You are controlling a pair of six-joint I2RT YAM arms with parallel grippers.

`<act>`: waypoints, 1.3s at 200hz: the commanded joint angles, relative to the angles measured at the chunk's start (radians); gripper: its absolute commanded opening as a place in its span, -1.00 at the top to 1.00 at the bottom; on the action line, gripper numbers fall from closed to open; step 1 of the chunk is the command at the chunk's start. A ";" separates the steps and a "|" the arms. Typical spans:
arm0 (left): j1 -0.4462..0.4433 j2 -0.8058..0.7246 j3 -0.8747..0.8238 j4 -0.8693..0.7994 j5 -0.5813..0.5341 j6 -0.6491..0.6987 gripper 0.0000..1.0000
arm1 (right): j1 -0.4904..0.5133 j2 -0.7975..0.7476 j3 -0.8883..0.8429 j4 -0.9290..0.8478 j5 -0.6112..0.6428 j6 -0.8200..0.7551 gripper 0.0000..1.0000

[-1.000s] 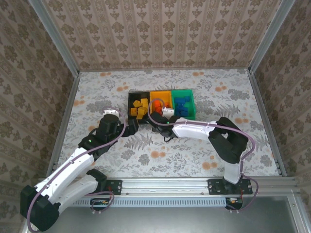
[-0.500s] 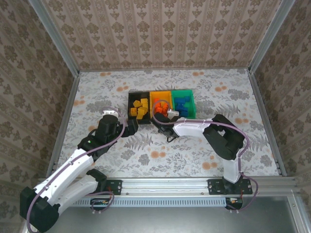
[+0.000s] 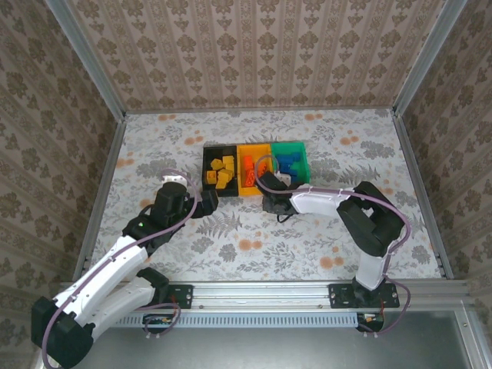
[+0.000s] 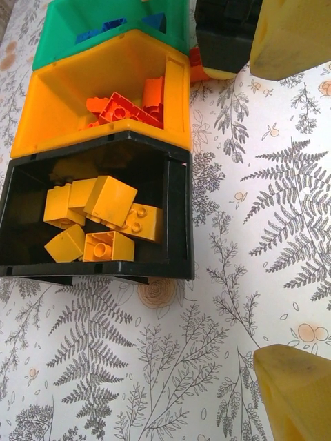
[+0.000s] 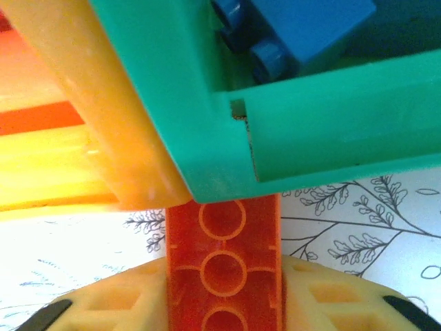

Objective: Sort the legos into containers by color

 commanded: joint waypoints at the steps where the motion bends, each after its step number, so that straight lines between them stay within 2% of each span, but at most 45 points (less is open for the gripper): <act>1: 0.009 0.013 -0.015 -0.019 0.008 -0.019 -1.00 | -0.021 -0.028 -0.050 -0.029 -0.044 -0.079 0.34; 28: 0.010 0.030 -0.019 -0.012 0.008 -0.022 -1.00 | -0.023 -0.107 -0.097 -0.026 -0.117 -0.137 0.47; 61: 0.012 0.042 -0.033 -0.004 0.004 -0.025 -1.00 | -0.019 -0.239 -0.114 -0.056 -0.258 -0.218 0.48; 78: 0.012 0.042 -0.044 -0.004 0.005 -0.030 -0.99 | -0.014 -0.295 -0.079 -0.087 -0.279 -0.244 0.46; 95: 0.012 0.038 -0.057 -0.008 0.004 -0.036 -0.99 | -0.015 -0.303 -0.008 -0.112 -0.248 -0.258 0.43; 117: 0.014 0.034 -0.067 -0.016 0.004 -0.047 -1.00 | -0.024 -0.219 0.134 -0.142 -0.174 -0.265 0.41; 165: 0.013 -0.008 -0.067 -0.051 -0.001 -0.061 -1.00 | -0.092 0.098 0.487 -0.229 -0.055 -0.292 0.38; 190: 0.012 -0.029 -0.063 -0.071 -0.001 -0.062 -1.00 | -0.112 0.210 0.625 -0.295 -0.006 -0.320 0.34; 210: 0.012 -0.035 -0.060 -0.084 -0.005 -0.064 -1.00 | -0.124 0.255 0.683 -0.312 0.007 -0.325 0.19; 225: 0.014 -0.043 -0.057 -0.090 -0.008 -0.064 -1.00 | -0.126 0.257 0.697 -0.301 0.005 -0.329 -0.23; 234: 0.013 -0.045 -0.055 -0.090 -0.009 -0.063 -1.00 | -0.126 0.239 0.690 -0.284 0.000 -0.332 -0.40; 260: 0.014 -0.051 -0.039 -0.090 -0.024 -0.045 -1.00 | -0.122 0.124 0.596 -0.188 -0.011 -0.333 -0.55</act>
